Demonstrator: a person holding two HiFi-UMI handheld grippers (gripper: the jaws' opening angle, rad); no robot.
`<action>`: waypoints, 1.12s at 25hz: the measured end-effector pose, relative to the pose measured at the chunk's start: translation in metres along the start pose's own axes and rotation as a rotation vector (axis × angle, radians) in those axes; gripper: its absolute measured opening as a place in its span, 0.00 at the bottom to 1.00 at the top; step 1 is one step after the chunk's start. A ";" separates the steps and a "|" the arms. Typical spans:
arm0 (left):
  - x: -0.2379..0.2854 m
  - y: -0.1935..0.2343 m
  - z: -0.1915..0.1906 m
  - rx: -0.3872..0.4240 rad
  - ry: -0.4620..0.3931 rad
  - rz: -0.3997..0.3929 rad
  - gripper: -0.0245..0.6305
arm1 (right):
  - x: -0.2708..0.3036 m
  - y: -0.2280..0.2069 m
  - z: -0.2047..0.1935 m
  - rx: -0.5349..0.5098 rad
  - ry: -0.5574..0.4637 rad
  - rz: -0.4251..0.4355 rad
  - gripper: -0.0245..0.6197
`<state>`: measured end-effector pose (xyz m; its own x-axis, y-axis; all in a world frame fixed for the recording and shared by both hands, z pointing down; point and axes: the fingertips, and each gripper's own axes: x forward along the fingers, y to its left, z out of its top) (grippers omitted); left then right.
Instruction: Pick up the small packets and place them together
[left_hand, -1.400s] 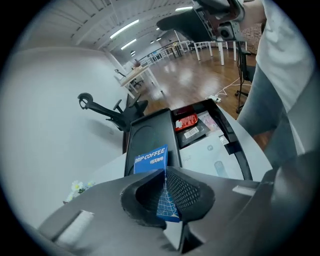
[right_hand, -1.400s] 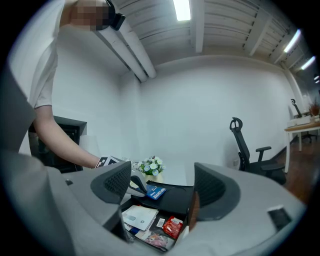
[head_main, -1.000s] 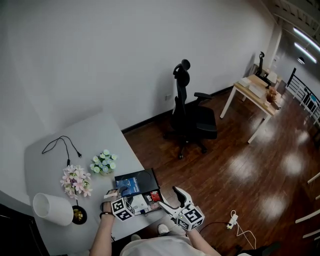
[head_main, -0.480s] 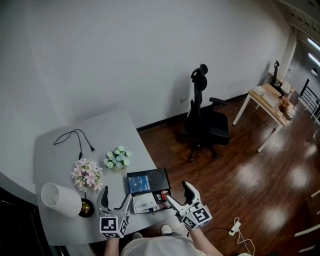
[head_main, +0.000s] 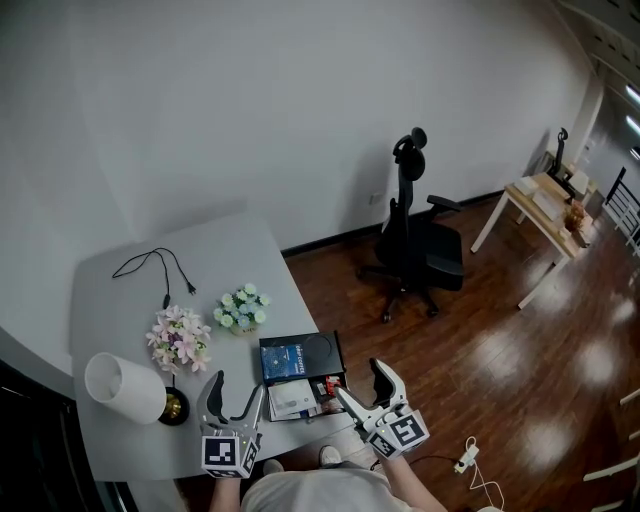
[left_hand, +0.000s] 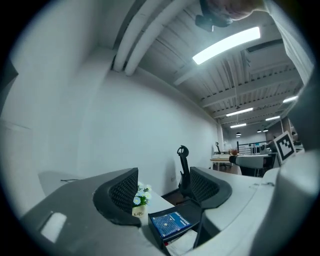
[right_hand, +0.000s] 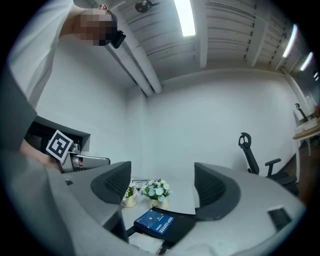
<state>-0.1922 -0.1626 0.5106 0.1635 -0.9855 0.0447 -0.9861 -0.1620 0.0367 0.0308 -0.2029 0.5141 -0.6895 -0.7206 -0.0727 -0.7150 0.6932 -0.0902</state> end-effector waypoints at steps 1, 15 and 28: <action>0.002 -0.006 -0.003 0.024 0.011 -0.026 0.54 | -0.002 -0.002 -0.001 0.000 0.003 -0.004 0.64; 0.033 -0.093 -0.176 0.431 0.582 -0.431 0.56 | -0.030 -0.022 -0.011 -0.004 0.043 -0.053 0.64; 0.098 -0.190 -0.281 0.853 0.724 -0.765 0.35 | -0.071 -0.061 -0.013 -0.005 0.054 -0.156 0.64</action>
<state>0.0197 -0.2144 0.7882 0.3922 -0.4310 0.8127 -0.3099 -0.8937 -0.3244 0.1219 -0.1933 0.5373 -0.5750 -0.8181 -0.0044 -0.8145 0.5729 -0.0912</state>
